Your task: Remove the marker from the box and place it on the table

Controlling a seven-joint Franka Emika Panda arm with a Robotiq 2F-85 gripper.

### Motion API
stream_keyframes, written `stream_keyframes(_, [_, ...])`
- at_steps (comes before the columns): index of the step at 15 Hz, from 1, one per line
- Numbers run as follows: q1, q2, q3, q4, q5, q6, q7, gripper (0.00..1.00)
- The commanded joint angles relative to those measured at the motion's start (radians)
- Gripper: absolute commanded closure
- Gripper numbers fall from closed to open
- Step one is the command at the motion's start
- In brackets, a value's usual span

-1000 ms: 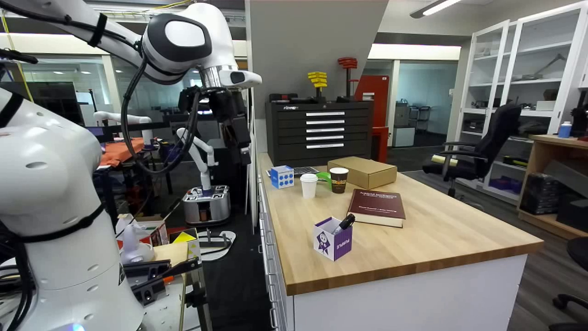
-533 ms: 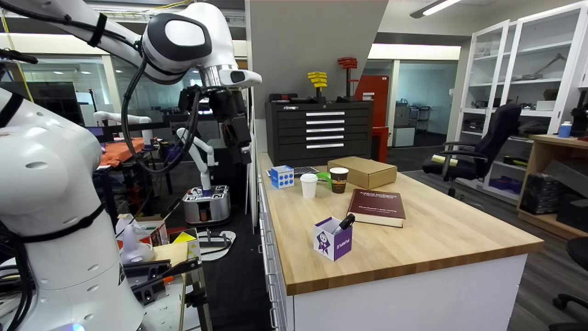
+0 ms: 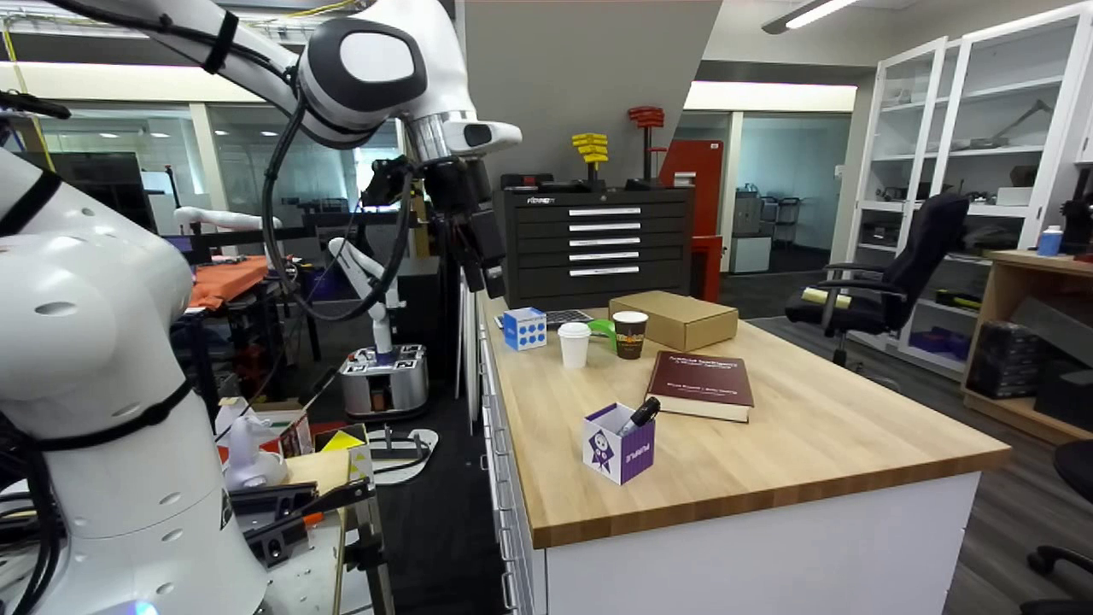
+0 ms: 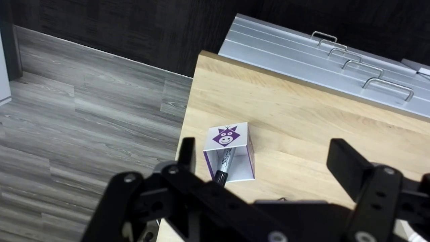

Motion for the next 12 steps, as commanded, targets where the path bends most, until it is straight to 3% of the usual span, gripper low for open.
stream_keyframes(1, [-0.04,0.186,-0.04,0.109,-0.028,0.063,-0.026,0.0])
stream_keyframes(9, [-0.064,0.52,-0.101,0.336,-0.057,0.059,-0.049,0.0])
stream_keyframes(12, [-0.049,0.508,-0.109,0.315,-0.05,0.068,-0.032,0.0])
